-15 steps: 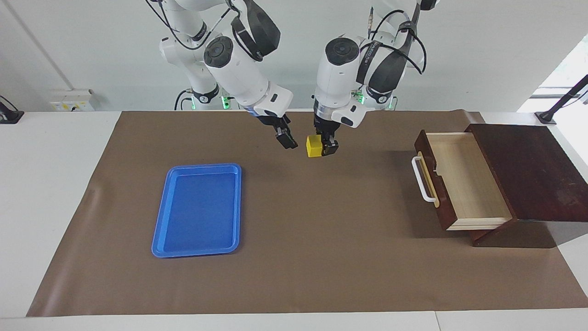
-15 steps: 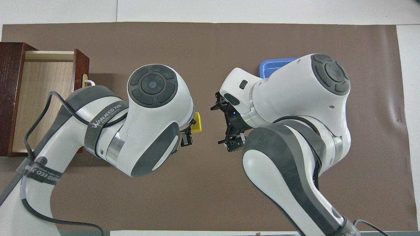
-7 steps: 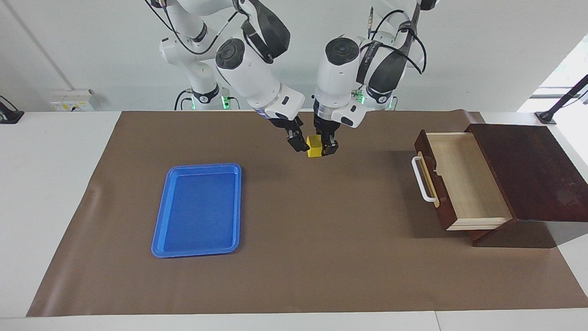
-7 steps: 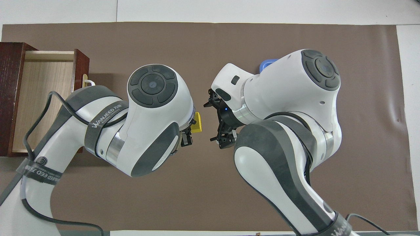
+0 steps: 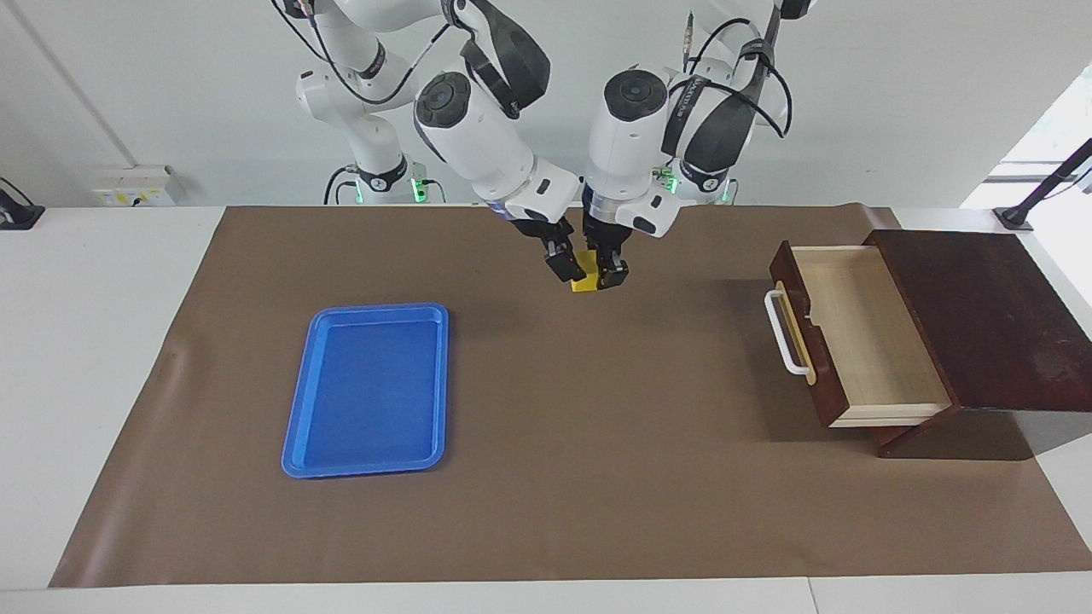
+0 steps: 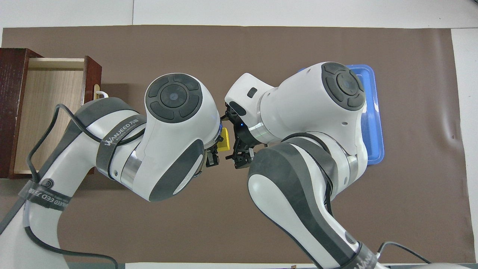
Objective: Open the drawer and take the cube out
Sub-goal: 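Grasp the yellow cube with the right gripper from the left gripper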
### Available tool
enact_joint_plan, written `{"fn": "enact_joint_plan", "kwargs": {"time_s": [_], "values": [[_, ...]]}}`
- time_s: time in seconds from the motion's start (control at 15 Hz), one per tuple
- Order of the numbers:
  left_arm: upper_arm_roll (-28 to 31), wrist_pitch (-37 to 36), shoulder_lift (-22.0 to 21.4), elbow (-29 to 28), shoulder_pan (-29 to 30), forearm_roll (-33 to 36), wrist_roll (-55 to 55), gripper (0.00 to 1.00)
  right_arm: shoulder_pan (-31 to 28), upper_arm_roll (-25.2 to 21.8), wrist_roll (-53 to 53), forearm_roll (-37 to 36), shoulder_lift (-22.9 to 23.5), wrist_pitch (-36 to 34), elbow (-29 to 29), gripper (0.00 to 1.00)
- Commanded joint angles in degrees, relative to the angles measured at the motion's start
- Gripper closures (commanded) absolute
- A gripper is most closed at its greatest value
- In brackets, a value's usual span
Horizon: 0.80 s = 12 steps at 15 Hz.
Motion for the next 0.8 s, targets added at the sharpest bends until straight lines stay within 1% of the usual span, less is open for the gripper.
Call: {"fn": "enact_joint_plan", "kwargs": {"time_s": [0.0,0.2,0.53,0.74], "values": [[0.66,0.86,-1.82,-2.01,-0.53,0.78,0.55,1.0,1.24,0.11,1.46,-1.32,1.11,1.59,-0.25,0.0],[0.66,0.86,-1.82,-2.01,-0.53,0.78,0.55,1.0,0.8,0.11,1.28,-1.32,1.2,0.88,-0.25,0.0],[0.66,0.78,-1.82,-2.01,-0.53,0.78,0.64,1.0,1.85,0.02,1.54,-1.41,1.2,3.34,-1.65,0.0],[0.66,0.78,-1.82,-2.01,-0.53,0.78,0.73,1.0,2.12,0.02,1.46,-1.5,1.46,3.26,-1.83,0.0]]}}
